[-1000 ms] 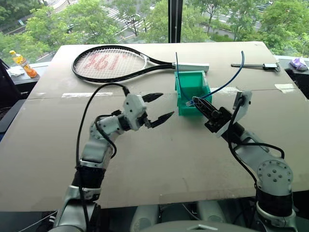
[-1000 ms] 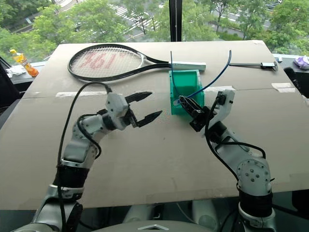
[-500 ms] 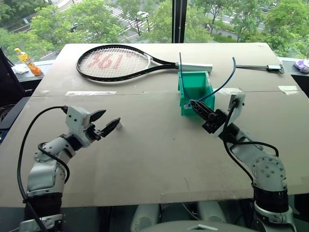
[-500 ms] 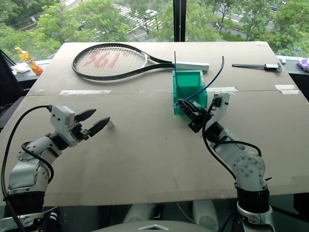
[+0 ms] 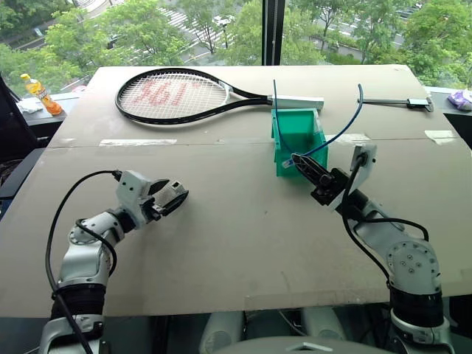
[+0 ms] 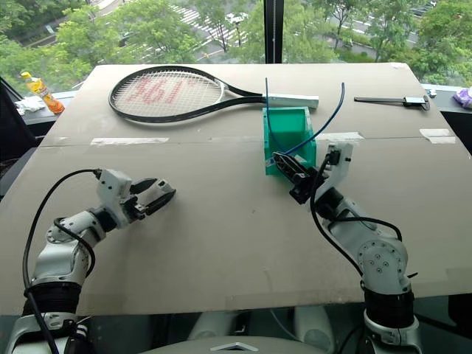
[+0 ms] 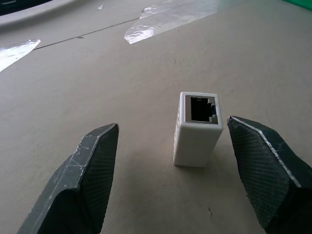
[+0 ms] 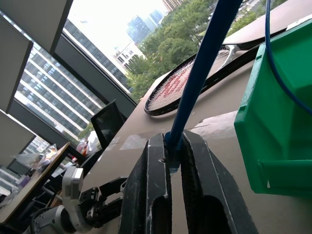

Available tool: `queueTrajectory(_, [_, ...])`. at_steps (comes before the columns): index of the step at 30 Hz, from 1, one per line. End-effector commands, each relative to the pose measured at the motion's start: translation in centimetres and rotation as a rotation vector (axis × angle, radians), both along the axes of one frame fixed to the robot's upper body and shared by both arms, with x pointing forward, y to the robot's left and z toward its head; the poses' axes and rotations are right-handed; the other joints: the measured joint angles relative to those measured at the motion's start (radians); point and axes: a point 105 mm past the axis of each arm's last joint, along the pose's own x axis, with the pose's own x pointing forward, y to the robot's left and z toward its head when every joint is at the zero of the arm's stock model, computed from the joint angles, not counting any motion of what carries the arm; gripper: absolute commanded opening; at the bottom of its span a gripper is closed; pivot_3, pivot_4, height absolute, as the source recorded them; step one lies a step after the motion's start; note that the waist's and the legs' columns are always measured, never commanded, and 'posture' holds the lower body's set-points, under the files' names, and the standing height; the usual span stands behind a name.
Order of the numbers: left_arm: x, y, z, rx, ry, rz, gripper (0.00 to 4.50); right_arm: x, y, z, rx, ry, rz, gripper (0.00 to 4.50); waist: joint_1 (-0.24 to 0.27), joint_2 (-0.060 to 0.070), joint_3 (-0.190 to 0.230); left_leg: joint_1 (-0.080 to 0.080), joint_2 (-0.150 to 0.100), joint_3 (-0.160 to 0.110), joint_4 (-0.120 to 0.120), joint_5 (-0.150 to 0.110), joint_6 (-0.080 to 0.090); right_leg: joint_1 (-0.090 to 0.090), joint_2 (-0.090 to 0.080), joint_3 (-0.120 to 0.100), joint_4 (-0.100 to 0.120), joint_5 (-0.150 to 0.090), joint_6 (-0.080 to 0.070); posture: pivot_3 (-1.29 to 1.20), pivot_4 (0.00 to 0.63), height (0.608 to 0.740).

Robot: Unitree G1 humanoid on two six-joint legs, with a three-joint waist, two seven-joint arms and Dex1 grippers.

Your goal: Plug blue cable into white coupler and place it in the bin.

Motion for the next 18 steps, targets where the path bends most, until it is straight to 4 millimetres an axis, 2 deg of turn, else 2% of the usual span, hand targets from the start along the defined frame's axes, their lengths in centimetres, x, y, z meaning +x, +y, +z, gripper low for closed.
queueTrajectory(1, [0.1,0.0,0.4,0.024,-0.029,-0.029,1.87,-0.6,-0.3,1.4,0.006,-0.056,-0.008,0.0,0.0,0.0,0.0,0.0,0.0,0.0,0.0,0.0,0.0,0.0,-0.001,0.0,0.0,0.0,0.0,0.0,0.15,0.74])
queueTrajectory(3, [-0.1,-0.4,0.4,0.014,-0.033,-0.06,0.82,-0.7,-0.4,1.4,0.0,-0.057,-0.014,0.0,-0.001,0.0,0.0,0.0,0.0,0.0,0.0,0.0,0.0,0.0,-0.001,0.0,0.0,0.0,0.0,0.0,0.15,0.74])
queueTrajectory(5, [-0.2,-1.0,1.0,-0.006,-0.042,-0.098,0.36,-0.7,-0.7,1.3,-0.014,-0.061,-0.021,0.0,0.0,0.0,0.0,0.0,0.0,0.0,0.0,0.0,0.0,0.0,-0.002,0.0,0.0,0.0,0.0,0.0,0.15,0.74])
queueTrajectory(6, [-0.2,-1.5,1.3,-0.017,-0.041,-0.124,0.38,-0.7,-0.9,1.3,-0.024,-0.067,-0.027,0.0,0.0,0.0,0.0,0.0,0.0,0.0,0.0,0.0,0.0,0.0,-0.003,0.0,0.0,0.0,0.0,0.0,0.15,0.74])
queueTrajectory(9, [-1.3,-5.5,2.9,-0.084,0.004,-0.352,0.39,-0.8,-1.5,1.4,-0.098,-0.113,-0.038,0.0,0.005,0.0,0.0,-0.002,0.0,-0.001,0.0,0.0,0.0,-0.001,-0.004,-0.001,0.0,-0.001,-0.001,0.0,0.15,0.74])
queueTrajectory(12, [-2.2,-9.5,3.8,-0.088,0.034,-0.53,0.39,-1.1,-1.9,1.3,-0.246,-0.193,-0.015,0.0,0.007,0.0,0.0,-0.004,-0.001,-0.001,0.001,0.0,0.0,-0.002,-0.005,-0.002,-0.001,-0.002,-0.003,0.0,0.15,0.74])
queueTrajectory(15, [-2.5,-12.5,3.9,-0.039,0.05,-0.629,0.39,-1.3,-2.2,1.4,-0.347,-0.246,0.013,0.0,0.004,0.0,0.0,-0.005,-0.002,-0.001,0.002,0.0,0.0,-0.003,-0.002,-0.001,-0.001,-0.002,-0.003,0.0,0.15,0.74])
queueTrajectory(18, [-1.9,-14.8,3.2,0.046,0.053,-0.678,0.39,-1.3,-2.3,1.7,-0.439,-0.298,0.052,0.0,-0.001,0.0,0.0,-0.005,-0.001,-0.001,0.001,0.0,0.0,-0.003,0.001,-0.001,0.0,0.0,0.0,0.0,0.15,0.74])
